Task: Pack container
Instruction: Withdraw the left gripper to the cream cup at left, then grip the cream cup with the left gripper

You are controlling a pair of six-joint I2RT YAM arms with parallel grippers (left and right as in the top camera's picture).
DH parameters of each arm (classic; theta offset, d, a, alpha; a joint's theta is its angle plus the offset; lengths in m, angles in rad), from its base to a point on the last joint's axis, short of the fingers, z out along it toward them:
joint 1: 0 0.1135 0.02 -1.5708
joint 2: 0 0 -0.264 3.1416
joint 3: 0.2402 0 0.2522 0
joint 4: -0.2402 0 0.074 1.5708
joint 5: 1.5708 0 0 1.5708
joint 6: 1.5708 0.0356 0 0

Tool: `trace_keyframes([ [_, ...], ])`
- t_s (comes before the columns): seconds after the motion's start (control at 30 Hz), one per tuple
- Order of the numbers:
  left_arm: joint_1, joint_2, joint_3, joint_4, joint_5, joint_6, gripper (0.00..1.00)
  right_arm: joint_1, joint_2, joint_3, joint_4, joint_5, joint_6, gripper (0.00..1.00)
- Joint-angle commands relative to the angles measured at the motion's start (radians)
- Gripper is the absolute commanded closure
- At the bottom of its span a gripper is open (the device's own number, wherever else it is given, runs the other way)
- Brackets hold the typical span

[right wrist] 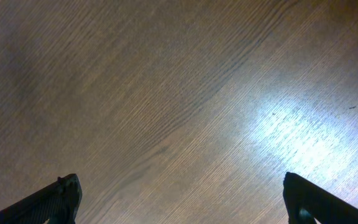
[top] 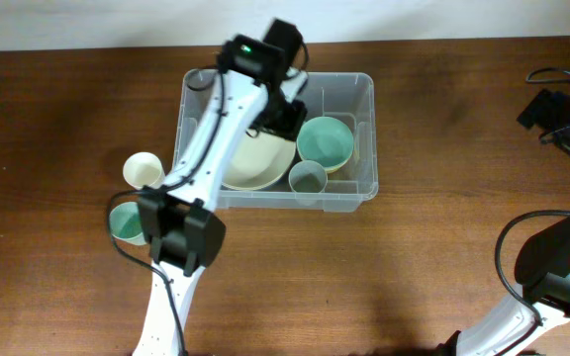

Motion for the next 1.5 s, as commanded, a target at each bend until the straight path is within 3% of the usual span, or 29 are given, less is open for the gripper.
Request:
trace_keyframes([
  [0.0,0.073,-0.091,0.122,-0.078,-0.151,-0.047,0.01,-0.002,0.010,-0.006,0.000,0.016,-0.007,0.01],
  [0.1,0.144,-0.134,0.162,-0.146,-0.224,-0.124,0.01,-0.002,0.010,-0.006,0.000,0.016,-0.007,0.01],
  [0.33,0.329,-0.277,0.119,-0.146,-0.177,-0.196,0.01,-0.002,0.010,-0.006,0.000,0.016,-0.007,0.01],
  [0.5,0.467,-0.405,-0.108,-0.146,-0.192,-0.299,0.00,-0.002,0.010,-0.006,0.000,0.016,-0.007,0.01],
  [0.63,0.552,-0.446,-0.308,-0.145,-0.168,-0.299,0.01,-0.002,0.010,-0.006,0.000,0.016,-0.007,0.01],
  [0.77,0.573,-0.444,-0.476,-0.098,-0.162,-0.300,0.01,-0.002,0.010,-0.006,0.000,0.016,-0.007,0.01],
  [1.0,0.572,-0.443,-0.734,0.113,-0.104,-0.299,0.01,-0.002,0.010,-0.006,0.000,0.016,-0.007,0.01],
  [1.47,0.623,-0.435,-0.955,0.285,-0.104,-0.306,0.01,-0.002,0.010,-0.006,0.000,0.016,-0.007,0.01],
])
